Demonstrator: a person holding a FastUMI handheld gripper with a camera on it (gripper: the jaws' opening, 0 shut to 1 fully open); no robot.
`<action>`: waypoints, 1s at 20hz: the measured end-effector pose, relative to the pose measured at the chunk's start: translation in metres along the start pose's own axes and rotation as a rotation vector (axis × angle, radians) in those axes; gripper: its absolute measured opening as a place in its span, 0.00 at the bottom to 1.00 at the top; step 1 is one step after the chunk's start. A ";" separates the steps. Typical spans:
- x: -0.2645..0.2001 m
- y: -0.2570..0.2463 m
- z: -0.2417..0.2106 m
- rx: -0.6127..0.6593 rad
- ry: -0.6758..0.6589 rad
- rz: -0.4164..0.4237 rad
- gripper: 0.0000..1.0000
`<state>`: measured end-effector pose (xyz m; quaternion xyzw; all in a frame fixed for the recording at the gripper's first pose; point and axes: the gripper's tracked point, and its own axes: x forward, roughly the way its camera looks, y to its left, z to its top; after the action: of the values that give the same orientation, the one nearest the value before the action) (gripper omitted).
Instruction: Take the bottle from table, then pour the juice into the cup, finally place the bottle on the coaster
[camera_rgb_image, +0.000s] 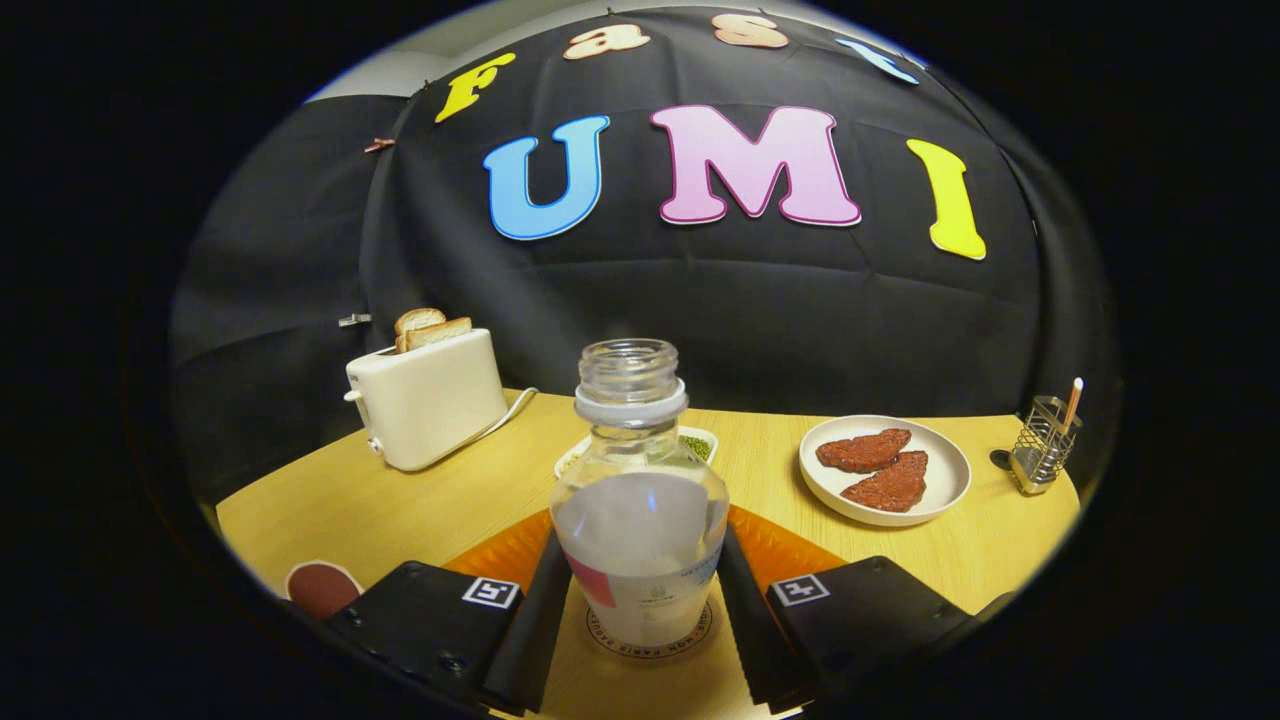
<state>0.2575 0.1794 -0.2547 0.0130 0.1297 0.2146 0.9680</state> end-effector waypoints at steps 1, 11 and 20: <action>-0.001 0.001 0.001 -0.007 0.000 0.003 0.77; -0.021 0.005 0.017 -0.018 -0.026 -0.016 1.00; -0.096 0.015 0.080 -0.067 -0.110 -0.006 1.00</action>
<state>0.1882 0.1555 -0.1526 -0.0077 0.0690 0.2150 0.9741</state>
